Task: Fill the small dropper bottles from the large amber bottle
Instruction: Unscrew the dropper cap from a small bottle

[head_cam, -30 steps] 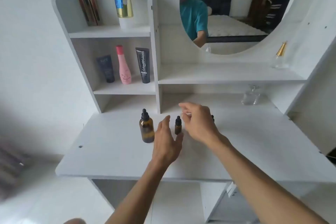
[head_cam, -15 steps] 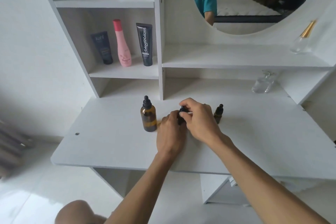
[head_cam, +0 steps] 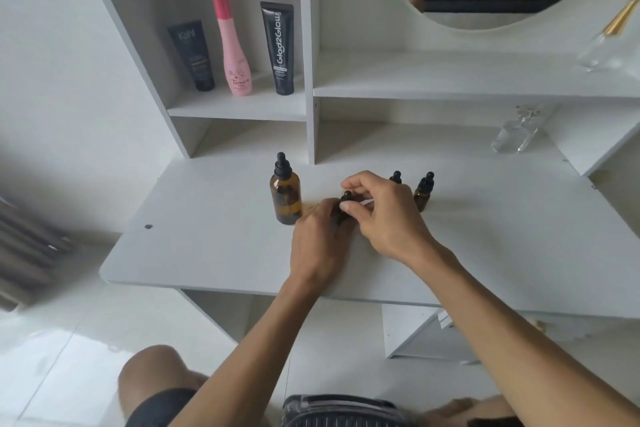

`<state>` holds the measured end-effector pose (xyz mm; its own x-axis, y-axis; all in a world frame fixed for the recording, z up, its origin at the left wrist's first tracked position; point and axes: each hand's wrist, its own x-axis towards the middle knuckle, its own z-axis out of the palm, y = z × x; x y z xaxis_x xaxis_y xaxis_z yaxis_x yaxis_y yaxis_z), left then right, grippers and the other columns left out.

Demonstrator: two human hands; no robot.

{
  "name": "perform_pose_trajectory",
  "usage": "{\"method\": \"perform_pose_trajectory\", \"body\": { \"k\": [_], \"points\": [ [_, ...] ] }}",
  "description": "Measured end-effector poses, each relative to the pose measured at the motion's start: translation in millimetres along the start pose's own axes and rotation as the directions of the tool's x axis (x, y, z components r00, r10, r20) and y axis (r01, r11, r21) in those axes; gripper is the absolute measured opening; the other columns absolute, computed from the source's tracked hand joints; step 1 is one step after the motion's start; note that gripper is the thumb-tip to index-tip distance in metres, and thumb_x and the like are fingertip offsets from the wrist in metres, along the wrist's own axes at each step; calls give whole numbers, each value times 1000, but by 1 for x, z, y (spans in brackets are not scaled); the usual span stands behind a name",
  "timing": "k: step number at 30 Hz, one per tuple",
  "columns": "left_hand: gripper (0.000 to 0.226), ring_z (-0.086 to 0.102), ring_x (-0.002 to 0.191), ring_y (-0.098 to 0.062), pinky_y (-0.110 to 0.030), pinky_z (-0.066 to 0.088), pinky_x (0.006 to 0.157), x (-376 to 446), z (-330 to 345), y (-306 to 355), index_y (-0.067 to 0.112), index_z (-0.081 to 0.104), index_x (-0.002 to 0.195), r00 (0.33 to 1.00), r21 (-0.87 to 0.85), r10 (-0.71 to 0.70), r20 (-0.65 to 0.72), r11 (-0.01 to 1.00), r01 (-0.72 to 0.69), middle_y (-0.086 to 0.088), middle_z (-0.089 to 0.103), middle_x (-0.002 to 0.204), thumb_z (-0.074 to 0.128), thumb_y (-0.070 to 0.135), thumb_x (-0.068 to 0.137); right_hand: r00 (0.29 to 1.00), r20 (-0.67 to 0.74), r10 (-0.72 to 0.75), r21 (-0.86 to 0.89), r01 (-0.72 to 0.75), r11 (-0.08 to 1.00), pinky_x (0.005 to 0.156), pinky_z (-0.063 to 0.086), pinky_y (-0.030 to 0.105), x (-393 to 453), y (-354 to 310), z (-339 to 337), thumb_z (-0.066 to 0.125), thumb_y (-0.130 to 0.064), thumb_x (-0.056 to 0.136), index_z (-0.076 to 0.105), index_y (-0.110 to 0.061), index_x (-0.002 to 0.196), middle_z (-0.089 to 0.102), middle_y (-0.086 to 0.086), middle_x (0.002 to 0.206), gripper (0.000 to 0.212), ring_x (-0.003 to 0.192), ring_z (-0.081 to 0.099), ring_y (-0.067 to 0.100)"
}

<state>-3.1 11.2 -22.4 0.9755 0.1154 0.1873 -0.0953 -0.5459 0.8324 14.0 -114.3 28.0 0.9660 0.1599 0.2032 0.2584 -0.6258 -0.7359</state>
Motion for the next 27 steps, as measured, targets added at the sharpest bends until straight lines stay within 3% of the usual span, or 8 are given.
{"method": "perform_pose_trajectory", "body": {
  "k": [4,8,12,17,20,22,24,27],
  "points": [
    [14,64,85,-22,-44,53,77,-1,-1,-1,12,68,102,1000,-9,-3,1,1000,3,-2,72,91,65,23,95,1000,-23,-8,-4,8,1000,76,41,-3,1,-1,1,79,-17,85,71,-15,108,70,-5,94,25,89,64,6],
    [14,65,85,-22,-44,54,76,0,0,-4,12,70,102,1000,-7,14,-4,1000,-14,-1,73,91,67,24,94,997,-61,-42,-32,40,999,74,49,10,1,-1,1,80,-16,83,72,-13,102,69,-4,87,21,81,66,11],
    [13,63,82,-19,-40,52,74,2,1,-5,14,71,101,1000,8,22,9,1000,-22,1,74,88,66,23,93,1000,-9,-28,-40,28,999,82,54,23,1,0,0,75,-12,87,71,-14,107,69,-5,89,20,83,68,15],
    [7,56,76,-13,-33,48,68,0,0,-6,14,70,96,998,2,57,2,998,-57,6,67,78,65,17,92,998,47,-49,-31,51,998,86,51,18,-1,2,-3,74,-15,88,69,-18,113,69,-7,100,26,95,65,8],
    [9,55,79,-9,-24,44,64,0,-1,-7,17,70,99,998,-4,69,1,998,-69,8,65,77,64,18,93,998,-7,-66,-26,66,997,84,51,19,0,6,1,77,-19,85,70,-17,110,70,-3,102,26,96,64,7],
    [8,55,82,-5,-19,43,64,0,0,-6,18,70,97,998,-9,58,16,998,-58,12,65,77,63,19,92,999,-14,-51,-12,51,999,82,47,11,-1,8,1,74,-15,87,69,-18,112,71,-5,102,25,96,63,5],
    [7,55,82,-5,-22,43,63,0,0,-6,17,68,92,998,-3,56,18,998,-56,13,62,74,61,18,91,998,2,-55,-17,56,998,81,40,2,-2,8,2,70,-13,89,67,-19,116,71,-6,106,28,99,63,3],
    [6,54,74,-6,-24,40,59,0,0,-7,18,64,88,998,15,61,10,998,-62,12,61,72,59,18,91,997,-37,-74,-26,73,997,77,39,1,-2,7,5,76,-19,85,69,-18,114,69,-5,105,29,94,62,5]
  ]
}}
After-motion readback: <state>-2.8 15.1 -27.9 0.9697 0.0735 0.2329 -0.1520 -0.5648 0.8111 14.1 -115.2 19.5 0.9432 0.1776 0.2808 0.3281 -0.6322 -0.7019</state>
